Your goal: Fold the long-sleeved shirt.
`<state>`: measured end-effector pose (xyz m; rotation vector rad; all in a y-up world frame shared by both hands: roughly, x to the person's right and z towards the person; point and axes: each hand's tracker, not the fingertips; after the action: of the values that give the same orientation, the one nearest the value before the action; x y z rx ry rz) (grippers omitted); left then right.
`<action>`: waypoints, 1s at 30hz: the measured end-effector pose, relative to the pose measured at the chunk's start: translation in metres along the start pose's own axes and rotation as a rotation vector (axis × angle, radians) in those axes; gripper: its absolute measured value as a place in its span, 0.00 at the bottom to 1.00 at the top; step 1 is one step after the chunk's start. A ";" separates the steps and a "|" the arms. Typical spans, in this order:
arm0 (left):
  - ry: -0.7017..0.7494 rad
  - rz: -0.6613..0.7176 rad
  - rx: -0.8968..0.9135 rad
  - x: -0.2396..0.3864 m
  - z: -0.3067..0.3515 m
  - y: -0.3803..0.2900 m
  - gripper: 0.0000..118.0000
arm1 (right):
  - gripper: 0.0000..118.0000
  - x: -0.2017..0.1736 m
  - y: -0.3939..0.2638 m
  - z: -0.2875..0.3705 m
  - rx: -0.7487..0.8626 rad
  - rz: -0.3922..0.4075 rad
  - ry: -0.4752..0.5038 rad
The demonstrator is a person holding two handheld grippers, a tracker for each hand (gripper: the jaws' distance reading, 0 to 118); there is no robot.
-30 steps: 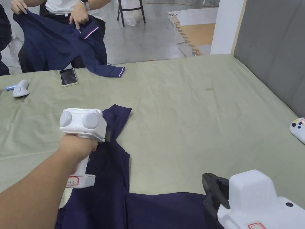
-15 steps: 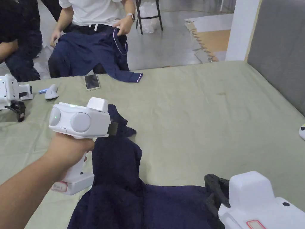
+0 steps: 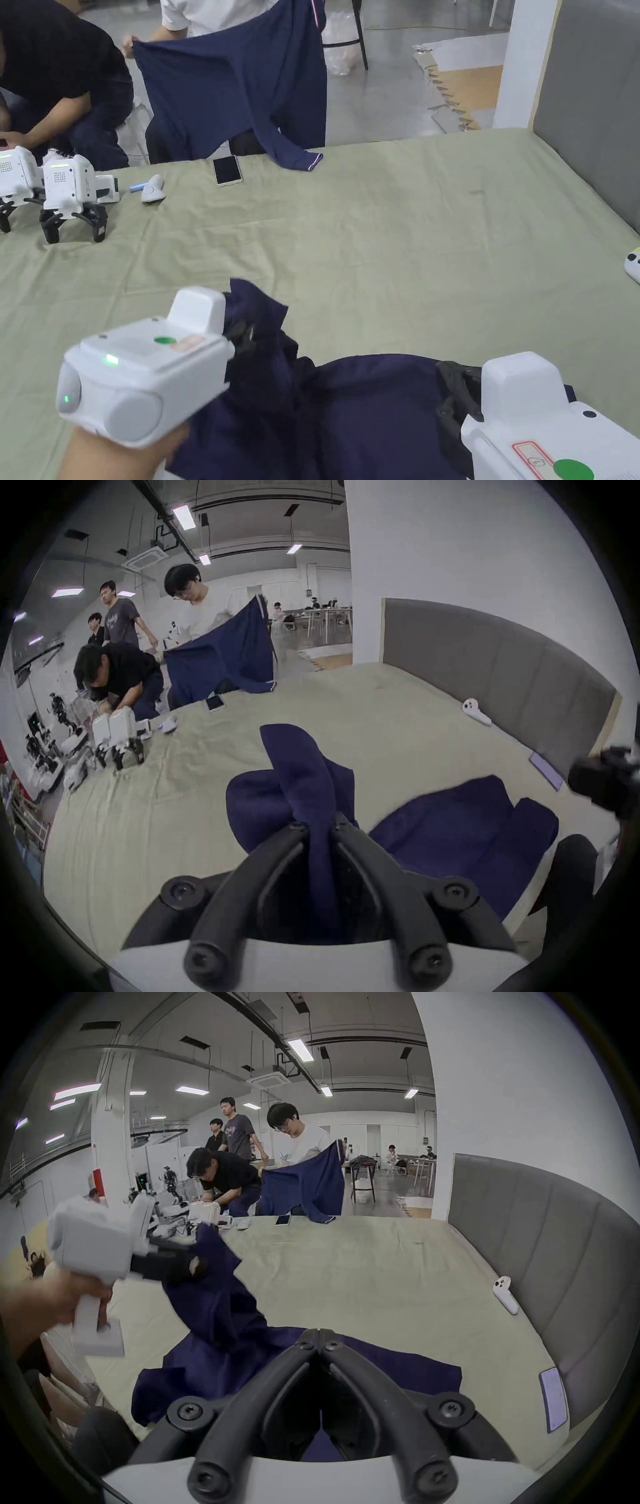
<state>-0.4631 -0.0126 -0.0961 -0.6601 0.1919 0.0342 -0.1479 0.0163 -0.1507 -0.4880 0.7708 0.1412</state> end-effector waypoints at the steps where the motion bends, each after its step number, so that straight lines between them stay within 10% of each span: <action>1: 0.004 0.017 -0.015 0.004 0.001 -0.016 0.08 | 0.00 0.000 -0.002 0.004 0.001 0.002 0.001; 11: 0.083 0.419 -0.165 0.007 -0.030 -0.125 0.14 | 0.00 -0.003 -0.007 0.024 -0.008 0.024 0.013; 18: 0.099 0.362 -0.149 0.016 0.002 -0.125 0.94 | 0.00 0.003 -0.001 0.029 0.004 0.038 0.002; 27: 0.382 0.181 0.186 0.048 0.141 -0.026 0.90 | 0.00 0.034 0.028 0.053 0.154 0.079 -0.049; 30: 0.451 0.238 0.320 0.055 0.179 -0.005 0.73 | 0.00 0.042 0.032 0.071 0.229 0.072 -0.093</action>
<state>-0.3788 0.0912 0.0351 -0.3140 0.6960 0.0815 -0.0822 0.0761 -0.1487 -0.2356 0.7032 0.1395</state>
